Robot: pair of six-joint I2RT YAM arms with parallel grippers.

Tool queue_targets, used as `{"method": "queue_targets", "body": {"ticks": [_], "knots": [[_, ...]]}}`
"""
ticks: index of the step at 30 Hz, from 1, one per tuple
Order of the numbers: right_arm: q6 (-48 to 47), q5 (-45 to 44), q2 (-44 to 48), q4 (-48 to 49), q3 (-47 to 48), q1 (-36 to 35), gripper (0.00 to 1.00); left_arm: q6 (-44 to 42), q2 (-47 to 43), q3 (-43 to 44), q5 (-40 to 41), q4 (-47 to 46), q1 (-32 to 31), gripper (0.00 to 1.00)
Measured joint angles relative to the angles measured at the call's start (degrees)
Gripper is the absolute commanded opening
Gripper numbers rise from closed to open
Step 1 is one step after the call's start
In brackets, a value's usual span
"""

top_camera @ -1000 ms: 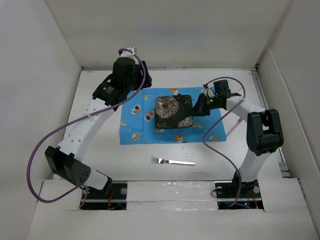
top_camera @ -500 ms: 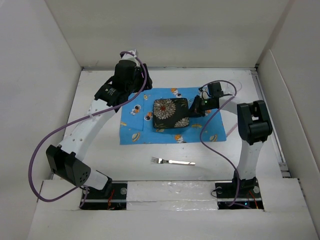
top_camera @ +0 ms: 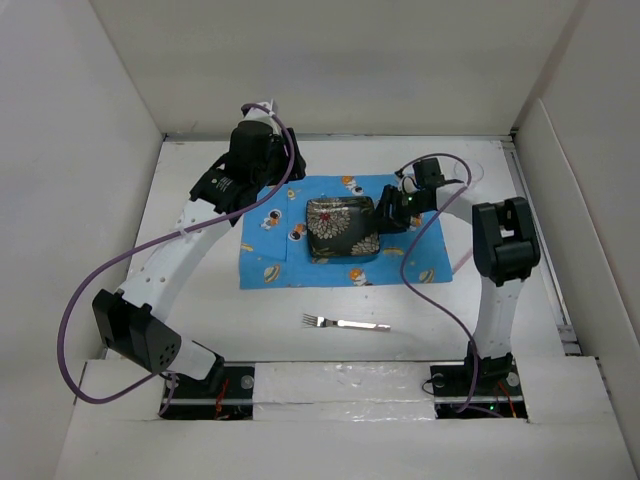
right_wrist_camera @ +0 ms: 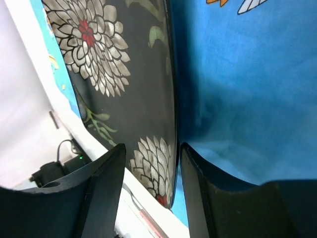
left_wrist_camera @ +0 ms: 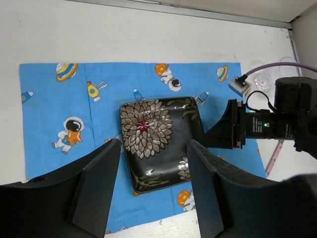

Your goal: Set the dinner table for one person

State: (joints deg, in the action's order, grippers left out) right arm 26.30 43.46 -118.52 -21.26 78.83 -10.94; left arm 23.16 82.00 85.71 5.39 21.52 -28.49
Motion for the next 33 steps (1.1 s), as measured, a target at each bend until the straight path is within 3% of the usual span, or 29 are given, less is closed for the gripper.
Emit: {"method": "queue_targets", "body": {"ticks": [3,5,6,7,8,10,14,15,16,20,25,30,33], "knots": [[-1.16,-2.54,1.44,-3.19,1.33,0.13,0.53,-0.31,0.00,0.00,0.07,-0.46,0.00,0.50],[-1.81,-4.61,3.39,-5.27,2.12,0.57,0.43,-0.70,0.00,0.00,0.35,-0.76,0.00,0.44],[-1.90,-5.86,4.59,-6.19,2.54,0.92,0.32,-0.92,0.00,0.02,0.50,-0.83,0.00,0.39],[-2.03,-7.08,5.95,-6.99,2.99,1.53,0.04,-1.18,0.00,0.02,0.66,-0.94,0.00,0.26],[-2.21,-8.22,7.30,-7.50,3.54,2.16,0.00,-1.31,0.00,0.02,0.72,-1.07,0.00,0.19],[-0.92,-11.39,10.36,-7.67,4.74,4.00,0.00,-2.08,0.00,0.02,0.79,-1.38,0.00,0.00],[1.75,-20.24,14.97,-6.54,7.10,9.46,0.00,-2.75,0.04,0.02,0.00,-2.27,0.00,0.00],[2.43,-23.74,15.47,-6.14,7.87,10.99,0.05,-2.78,0.04,0.00,-0.46,-2.51,0.00,0.00],[3.04,-27.12,15.65,-5.88,8.63,12.55,0.22,-2.78,0.04,-0.22,-0.85,-3.04,0.00,0.00],[4.37,-39.91,14.29,-6.71,12.50,18.10,0.44,-2.84,0.00,-2.86,-2.25,-5.11,0.00,0.20],[4.33,-48.54,8.13,-9.27,19.43,21.88,0.45,-2.73,0.00,-7.50,-3.10,-5.53,0.00,0.27],[4.13,-49.90,2.19,-11.65,21.79,22.51,0.45,-2.73,-0.17,-8.35,-3.30,-5.53,0.00,0.31],[3.82,-49.90,-1.49,-13.62,24.11,22.51,0.31,-2.75,-0.74,-8.35,-3.28,-5.53,0.00,0.31]]}}
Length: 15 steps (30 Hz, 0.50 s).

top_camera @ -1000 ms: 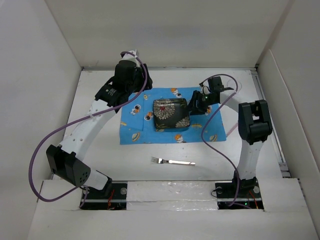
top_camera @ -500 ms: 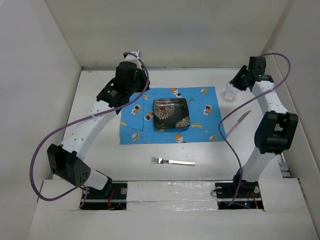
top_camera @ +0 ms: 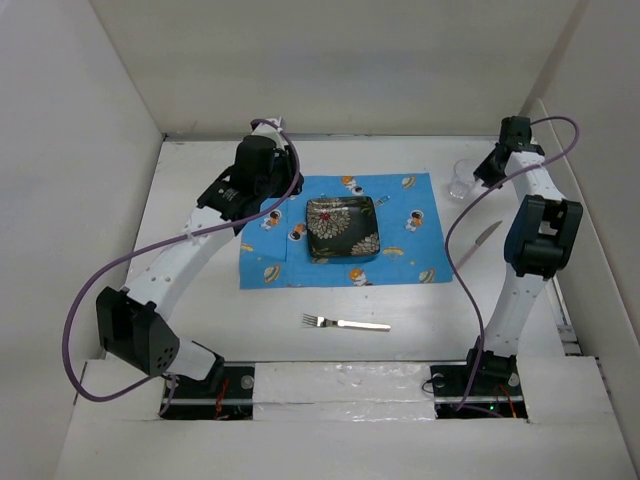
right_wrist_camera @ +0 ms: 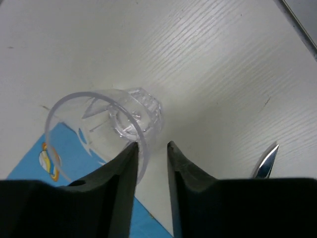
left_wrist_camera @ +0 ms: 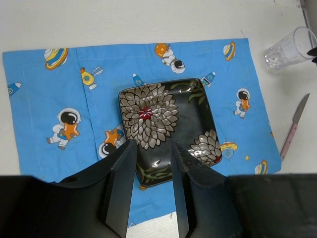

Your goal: Set the dinner table for one person

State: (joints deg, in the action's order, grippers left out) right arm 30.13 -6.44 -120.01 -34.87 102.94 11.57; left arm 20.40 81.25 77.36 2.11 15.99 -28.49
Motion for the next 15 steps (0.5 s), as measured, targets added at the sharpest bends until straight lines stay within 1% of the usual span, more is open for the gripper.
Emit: {"method": "queue_targets", "body": {"ticks": [1,3,4,10,15], "knots": [[-0.22,0.00,-1.09,-0.42,0.87,0.00,0.21,0.00,-0.20,0.00,0.02,0.02,0.00,0.31],[-0.35,-0.04,-2.49,-1.05,2.12,0.00,0.14,0.00,-0.57,0.00,0.07,0.02,0.00,0.31],[-0.44,-0.02,-2.78,-1.05,2.38,0.00,0.00,0.00,-0.79,0.00,0.09,0.04,0.00,0.31],[-0.61,-0.79,-2.25,-2.16,2.56,-0.04,0.00,0.02,-1.55,0.00,0.31,0.09,0.00,0.31],[-2.19,-0.61,2.51,-2.12,1.90,-1.95,0.00,0.02,-1.55,0.00,0.13,0.13,0.00,0.31]]}}
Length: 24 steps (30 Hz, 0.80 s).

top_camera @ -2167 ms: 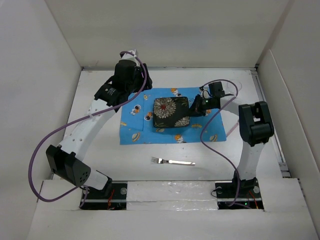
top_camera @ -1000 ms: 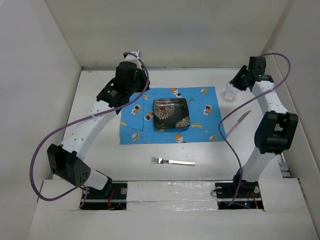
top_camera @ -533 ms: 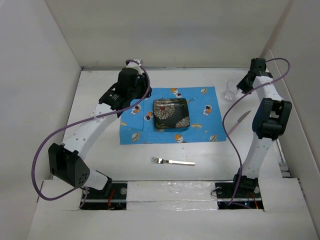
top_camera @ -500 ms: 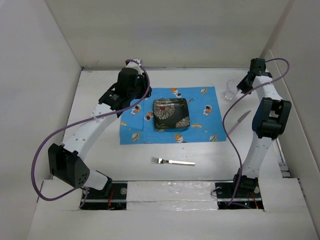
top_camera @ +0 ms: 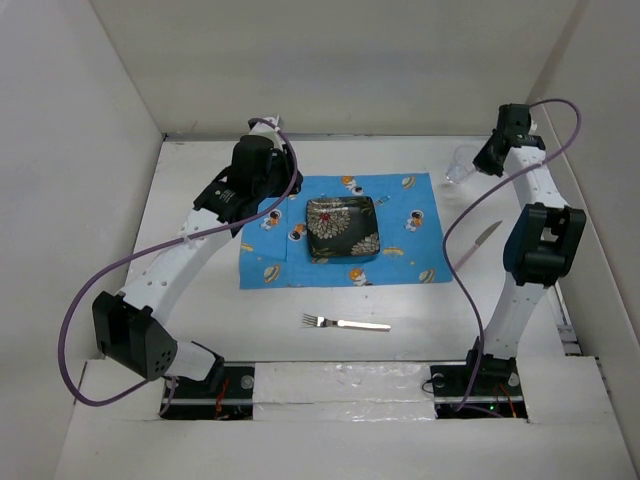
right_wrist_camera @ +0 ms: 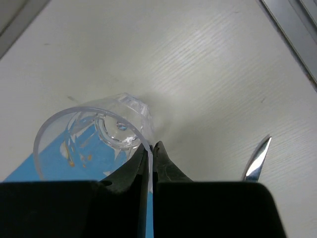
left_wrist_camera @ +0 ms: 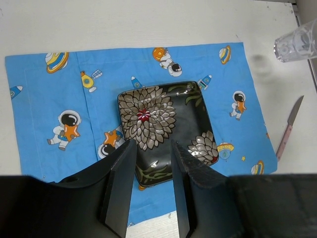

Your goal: Set the dinner table for one person

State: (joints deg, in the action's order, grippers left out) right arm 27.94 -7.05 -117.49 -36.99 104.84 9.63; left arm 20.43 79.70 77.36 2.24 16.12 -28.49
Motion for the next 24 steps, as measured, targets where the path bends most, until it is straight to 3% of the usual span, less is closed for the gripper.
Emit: {"method": "queue_targets", "body": {"ticks": [5,11,24], "knots": [[-1.66,1.90,4.11,0.17,0.02,-6.34,0.00,0.00,0.04,0.02,-0.33,0.22,0.00,0.31],[-2.80,4.46,2.14,-0.35,0.02,-12.70,0.00,0.00,0.02,0.02,-0.31,0.90,0.00,0.31],[-3.96,0.63,-7.41,-5.68,7.74,-13.84,0.00,0.66,-4.26,-3.39,-0.17,0.94,0.00,0.31]]}}
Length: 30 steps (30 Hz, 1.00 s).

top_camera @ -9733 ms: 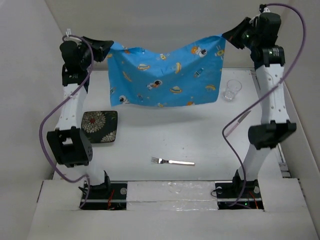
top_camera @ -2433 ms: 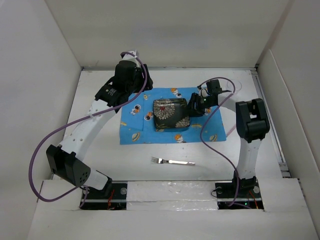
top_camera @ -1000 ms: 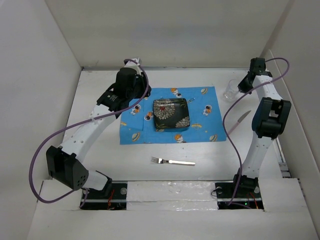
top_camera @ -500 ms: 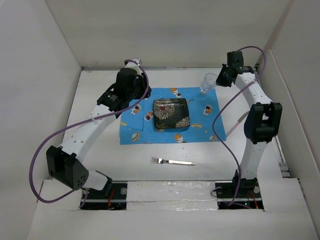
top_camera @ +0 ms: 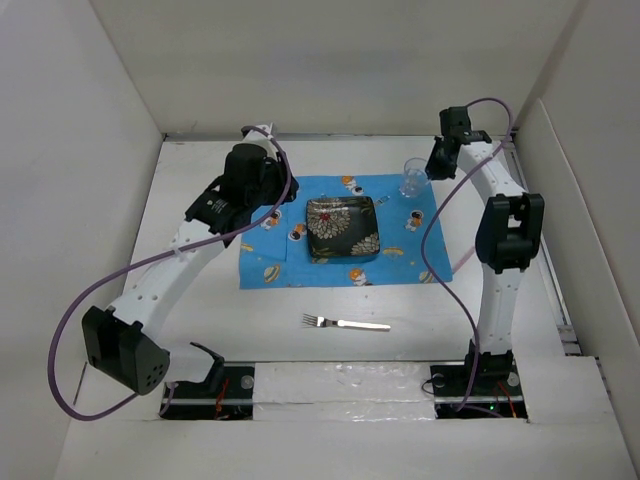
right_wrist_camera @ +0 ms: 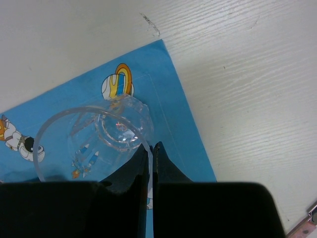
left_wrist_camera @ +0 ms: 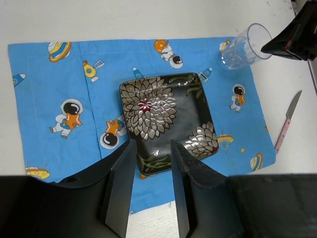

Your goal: Set the dinner table for one person

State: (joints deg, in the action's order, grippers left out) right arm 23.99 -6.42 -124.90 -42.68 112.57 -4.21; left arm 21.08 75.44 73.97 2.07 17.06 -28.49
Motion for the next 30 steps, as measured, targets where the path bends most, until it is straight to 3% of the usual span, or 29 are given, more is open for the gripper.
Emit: {"method": "queue_targets", "body": {"ticks": [3,7,13,17,18,19,20,21,27,29,30], "knots": [[-0.07,-0.55,-0.76,-0.70,0.63,-0.13,0.00,0.13,-0.42,-0.63,0.00,0.02,-0.02,0.31],[0.00,-0.92,-1.20,-1.49,0.63,-0.37,0.27,0.42,-0.72,-1.33,0.09,-0.02,0.00,0.31],[0.02,-0.22,-1.20,-2.01,2.19,-0.72,0.45,0.46,-1.18,-1.60,0.07,-0.11,0.00,0.31],[0.46,2.27,0.42,-1.81,2.51,-0.07,0.45,0.44,-1.40,-1.64,0.00,-0.09,0.00,0.29],[0.83,2.91,2.08,-0.92,1.01,0.26,0.39,0.44,-1.44,-1.64,-0.09,-0.11,0.00,0.25],[1.14,3.50,4.48,0.04,-1.42,0.81,0.14,0.42,-1.46,-1.64,-0.13,-0.11,0.00,0.18],[1.40,3.87,7.78,1.81,-5.03,1.55,0.00,0.50,-1.46,-1.64,-0.17,-0.13,0.00,0.11],[1.99,3.96,12.09,4.44,-10.10,2.51,0.00,0.33,-1.51,-1.68,-0.33,-0.17,0.00,0.01],[5.40,3.78,35.23,13.70,-35.85,12.37,0.00,-0.17,-2.93,-4.57,-0.96,-0.96,-0.02,0.00],[6.34,2.62,38.32,14.16,-42.32,15.30,0.13,-0.44,-3.21,-5.44,-1.25,-1.03,-0.02,0.03],[6.62,1.97,38.75,14.08,-45.07,15.91,0.21,-0.61,-3.30,-5.84,-1.22,-1.07,0.00,0.10]]}}
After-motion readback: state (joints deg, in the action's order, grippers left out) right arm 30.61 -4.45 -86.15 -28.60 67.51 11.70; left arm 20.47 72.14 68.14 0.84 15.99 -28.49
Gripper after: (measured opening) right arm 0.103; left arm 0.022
